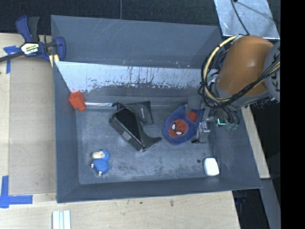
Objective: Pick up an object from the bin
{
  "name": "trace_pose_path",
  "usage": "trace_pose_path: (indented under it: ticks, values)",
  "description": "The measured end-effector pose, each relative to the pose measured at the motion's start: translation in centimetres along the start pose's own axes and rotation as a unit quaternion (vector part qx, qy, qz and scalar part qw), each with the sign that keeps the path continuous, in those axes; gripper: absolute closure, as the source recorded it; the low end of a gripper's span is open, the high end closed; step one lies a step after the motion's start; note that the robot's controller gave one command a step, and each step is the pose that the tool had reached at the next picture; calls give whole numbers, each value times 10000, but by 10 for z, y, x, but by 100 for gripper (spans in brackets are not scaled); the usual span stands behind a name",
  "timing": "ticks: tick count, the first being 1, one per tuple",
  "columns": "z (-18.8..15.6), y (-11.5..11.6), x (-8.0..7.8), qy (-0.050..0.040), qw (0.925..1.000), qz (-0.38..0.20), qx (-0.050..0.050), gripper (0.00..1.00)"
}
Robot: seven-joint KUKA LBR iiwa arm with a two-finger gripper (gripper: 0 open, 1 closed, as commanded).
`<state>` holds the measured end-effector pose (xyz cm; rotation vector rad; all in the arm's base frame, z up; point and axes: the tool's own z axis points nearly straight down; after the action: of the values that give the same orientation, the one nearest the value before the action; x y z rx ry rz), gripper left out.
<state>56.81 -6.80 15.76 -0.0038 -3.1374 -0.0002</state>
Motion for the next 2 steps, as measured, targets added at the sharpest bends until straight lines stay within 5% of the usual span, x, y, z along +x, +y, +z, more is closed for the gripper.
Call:
trace_pose_path:
  ticks: [1, 2]
  values:
    - [88, -21, -28, -49, 9997, -232, -6, 0]
    - [86, -20, -29, -69, 9997, -240, -5, 0]
